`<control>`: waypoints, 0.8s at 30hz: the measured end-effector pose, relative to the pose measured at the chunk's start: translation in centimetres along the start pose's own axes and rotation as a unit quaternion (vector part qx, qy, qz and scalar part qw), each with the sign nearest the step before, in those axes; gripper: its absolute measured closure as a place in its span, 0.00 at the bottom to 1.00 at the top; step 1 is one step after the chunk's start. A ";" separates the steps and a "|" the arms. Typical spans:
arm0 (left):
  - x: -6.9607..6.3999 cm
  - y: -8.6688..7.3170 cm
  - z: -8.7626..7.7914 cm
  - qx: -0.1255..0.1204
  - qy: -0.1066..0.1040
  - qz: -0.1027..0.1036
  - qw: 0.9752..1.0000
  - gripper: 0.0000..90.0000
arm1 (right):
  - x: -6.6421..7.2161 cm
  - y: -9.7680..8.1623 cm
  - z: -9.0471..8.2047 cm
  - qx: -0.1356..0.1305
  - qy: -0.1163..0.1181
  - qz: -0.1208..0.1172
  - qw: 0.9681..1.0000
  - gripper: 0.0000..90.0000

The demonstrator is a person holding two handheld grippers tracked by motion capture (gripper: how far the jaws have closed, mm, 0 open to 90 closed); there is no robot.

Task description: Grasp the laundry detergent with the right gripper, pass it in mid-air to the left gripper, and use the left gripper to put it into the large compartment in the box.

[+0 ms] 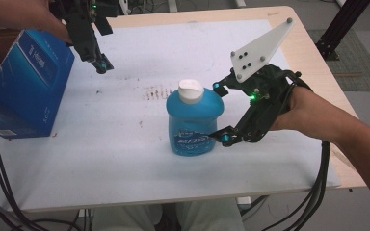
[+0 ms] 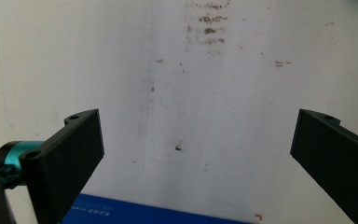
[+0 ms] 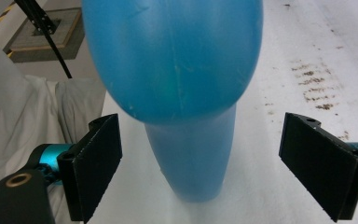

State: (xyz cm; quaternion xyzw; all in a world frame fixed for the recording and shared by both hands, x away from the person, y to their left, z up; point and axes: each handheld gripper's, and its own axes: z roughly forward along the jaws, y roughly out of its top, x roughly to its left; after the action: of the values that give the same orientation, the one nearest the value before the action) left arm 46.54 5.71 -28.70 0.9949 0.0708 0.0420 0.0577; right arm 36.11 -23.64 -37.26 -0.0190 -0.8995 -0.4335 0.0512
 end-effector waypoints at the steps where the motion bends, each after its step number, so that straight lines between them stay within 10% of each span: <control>1: 0.0 0.0 0.0 0.001 0.000 0.000 1.000 0.03 | -0.1 0.0 0.1 0.001 0.000 -0.003 1.000 0.13; 24: 0.0 -0.1 0.2 -0.001 0.001 -0.002 1.000 0.03 | -0.2 -0.2 2.5 -0.020 0.016 -0.003 1.000 0.13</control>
State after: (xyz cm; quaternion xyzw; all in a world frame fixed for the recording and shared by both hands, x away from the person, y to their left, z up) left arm 46.56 5.77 -28.86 0.9947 0.0733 0.0429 0.0584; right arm 36.13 -21.82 -38.97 -0.0107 -0.8899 -0.4516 0.0639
